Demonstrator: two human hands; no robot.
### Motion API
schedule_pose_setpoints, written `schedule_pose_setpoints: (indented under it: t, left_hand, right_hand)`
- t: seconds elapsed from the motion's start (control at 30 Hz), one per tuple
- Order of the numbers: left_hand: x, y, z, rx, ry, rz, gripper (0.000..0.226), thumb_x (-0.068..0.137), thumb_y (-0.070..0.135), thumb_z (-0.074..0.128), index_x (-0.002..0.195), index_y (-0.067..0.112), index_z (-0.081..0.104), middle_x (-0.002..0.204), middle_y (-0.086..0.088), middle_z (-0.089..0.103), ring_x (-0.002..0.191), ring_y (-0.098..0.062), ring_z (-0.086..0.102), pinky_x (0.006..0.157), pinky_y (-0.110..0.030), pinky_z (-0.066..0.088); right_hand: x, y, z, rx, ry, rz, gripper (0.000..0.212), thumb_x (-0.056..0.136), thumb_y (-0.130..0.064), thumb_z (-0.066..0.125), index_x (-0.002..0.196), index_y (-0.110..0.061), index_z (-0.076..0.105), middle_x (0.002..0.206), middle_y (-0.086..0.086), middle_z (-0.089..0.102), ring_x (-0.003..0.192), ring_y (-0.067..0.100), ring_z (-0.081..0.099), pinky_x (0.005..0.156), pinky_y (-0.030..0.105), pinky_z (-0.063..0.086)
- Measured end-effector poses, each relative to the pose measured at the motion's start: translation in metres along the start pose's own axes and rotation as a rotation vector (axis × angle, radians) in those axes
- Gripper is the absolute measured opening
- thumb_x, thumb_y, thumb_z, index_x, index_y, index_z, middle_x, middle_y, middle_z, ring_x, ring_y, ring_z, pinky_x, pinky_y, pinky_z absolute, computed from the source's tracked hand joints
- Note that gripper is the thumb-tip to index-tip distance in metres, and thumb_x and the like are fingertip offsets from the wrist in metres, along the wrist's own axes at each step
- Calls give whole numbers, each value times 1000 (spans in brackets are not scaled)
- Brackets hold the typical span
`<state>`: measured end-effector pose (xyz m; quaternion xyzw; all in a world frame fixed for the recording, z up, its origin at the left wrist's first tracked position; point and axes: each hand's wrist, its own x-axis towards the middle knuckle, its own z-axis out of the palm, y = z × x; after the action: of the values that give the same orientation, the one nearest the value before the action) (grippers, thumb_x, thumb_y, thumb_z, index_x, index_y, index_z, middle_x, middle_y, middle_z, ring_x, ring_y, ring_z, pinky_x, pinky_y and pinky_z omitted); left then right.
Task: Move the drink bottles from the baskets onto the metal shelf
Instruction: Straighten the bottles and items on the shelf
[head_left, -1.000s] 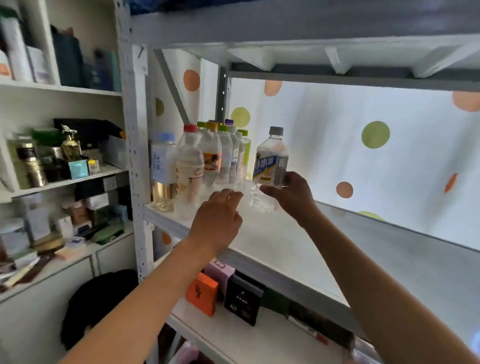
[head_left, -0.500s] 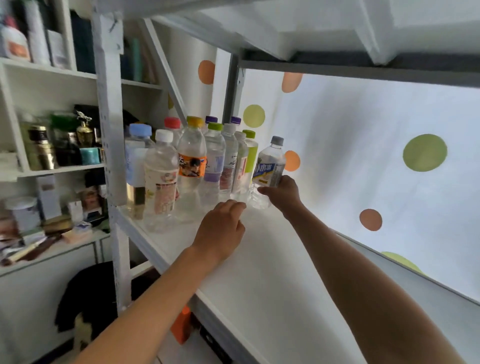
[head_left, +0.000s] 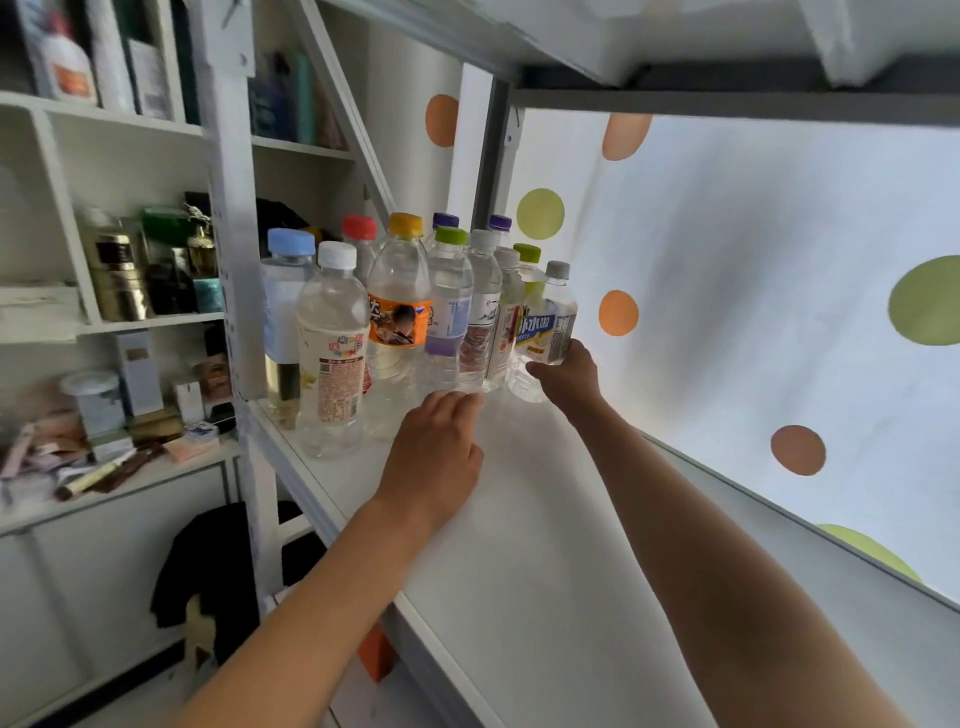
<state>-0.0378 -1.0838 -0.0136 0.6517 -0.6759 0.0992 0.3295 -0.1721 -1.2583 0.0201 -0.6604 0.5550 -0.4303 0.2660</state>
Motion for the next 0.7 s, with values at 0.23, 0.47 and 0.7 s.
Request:
schedule_pose_setpoints:
  t: [0.23, 0.47, 0.7]
  left_hand:
    - [-1, 0, -4, -2, 0, -13, 51, 88, 12, 50, 139, 12, 46, 138, -5, 51, 128, -22, 43, 105, -33, 35]
    - [-14, 6, -14, 90, 10, 52, 38, 85, 16, 56, 123, 9, 58, 121, -8, 62, 110, -26, 55, 89, -36, 46]
    - [-67, -8, -63, -53, 81, 33, 47, 86, 12, 56, 132, 9, 52, 125, -8, 61, 115, -26, 53, 95, -40, 45]
  right_hand:
    - [-3, 0, 4, -8, 7, 79, 46, 84, -25, 75, 123, -5, 61, 121, 13, 68, 112, 31, 63, 91, 34, 49]
    - [-55, -8, -5, -224, -32, 0, 47, 90, -27, 68, 129, -2, 57, 131, 13, 61, 121, 31, 56, 86, 26, 39]
    - [-153, -38, -1, -467, -22, -349, 19, 92, -32, 62, 101, -16, 68, 108, 5, 67, 96, 26, 62, 79, 31, 44]
